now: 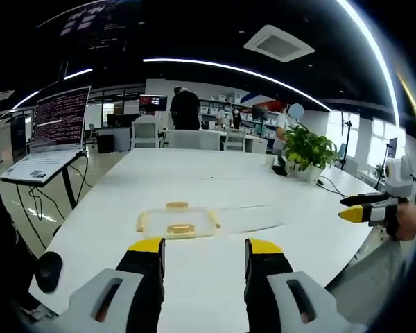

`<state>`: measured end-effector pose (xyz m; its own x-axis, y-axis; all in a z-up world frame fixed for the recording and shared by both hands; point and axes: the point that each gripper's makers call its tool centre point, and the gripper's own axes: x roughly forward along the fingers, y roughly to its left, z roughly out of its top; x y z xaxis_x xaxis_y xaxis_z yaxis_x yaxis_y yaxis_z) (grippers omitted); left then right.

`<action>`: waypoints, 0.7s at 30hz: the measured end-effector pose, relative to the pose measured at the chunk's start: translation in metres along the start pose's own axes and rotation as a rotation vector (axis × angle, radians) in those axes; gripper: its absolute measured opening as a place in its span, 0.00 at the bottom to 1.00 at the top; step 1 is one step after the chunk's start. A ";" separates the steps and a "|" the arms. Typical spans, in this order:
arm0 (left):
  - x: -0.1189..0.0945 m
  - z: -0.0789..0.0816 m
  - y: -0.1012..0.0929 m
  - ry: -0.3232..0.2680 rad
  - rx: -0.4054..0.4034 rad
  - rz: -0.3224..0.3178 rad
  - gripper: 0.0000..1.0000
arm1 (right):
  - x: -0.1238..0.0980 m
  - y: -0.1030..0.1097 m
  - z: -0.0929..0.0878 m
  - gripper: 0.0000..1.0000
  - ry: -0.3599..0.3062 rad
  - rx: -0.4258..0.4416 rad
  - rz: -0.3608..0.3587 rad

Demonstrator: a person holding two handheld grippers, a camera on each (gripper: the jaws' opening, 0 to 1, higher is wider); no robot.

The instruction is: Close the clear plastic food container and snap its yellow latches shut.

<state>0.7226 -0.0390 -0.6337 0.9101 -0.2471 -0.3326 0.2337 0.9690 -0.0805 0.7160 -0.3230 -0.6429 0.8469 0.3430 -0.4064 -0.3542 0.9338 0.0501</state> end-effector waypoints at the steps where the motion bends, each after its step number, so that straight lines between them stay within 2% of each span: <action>1: 0.000 0.000 0.000 -0.002 0.000 -0.001 0.40 | 0.000 0.000 0.000 0.53 0.001 -0.001 0.000; 18: 0.000 0.000 -0.002 -0.002 0.027 -0.002 0.40 | 0.000 0.001 0.001 0.53 -0.009 -0.012 -0.003; 21: 0.003 -0.003 -0.004 0.021 0.029 -0.013 0.40 | 0.003 0.002 -0.003 0.53 0.016 -0.011 0.006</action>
<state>0.7234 -0.0434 -0.6375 0.8997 -0.2589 -0.3514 0.2554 0.9651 -0.0572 0.7167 -0.3200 -0.6464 0.8382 0.3470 -0.4207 -0.3639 0.9305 0.0423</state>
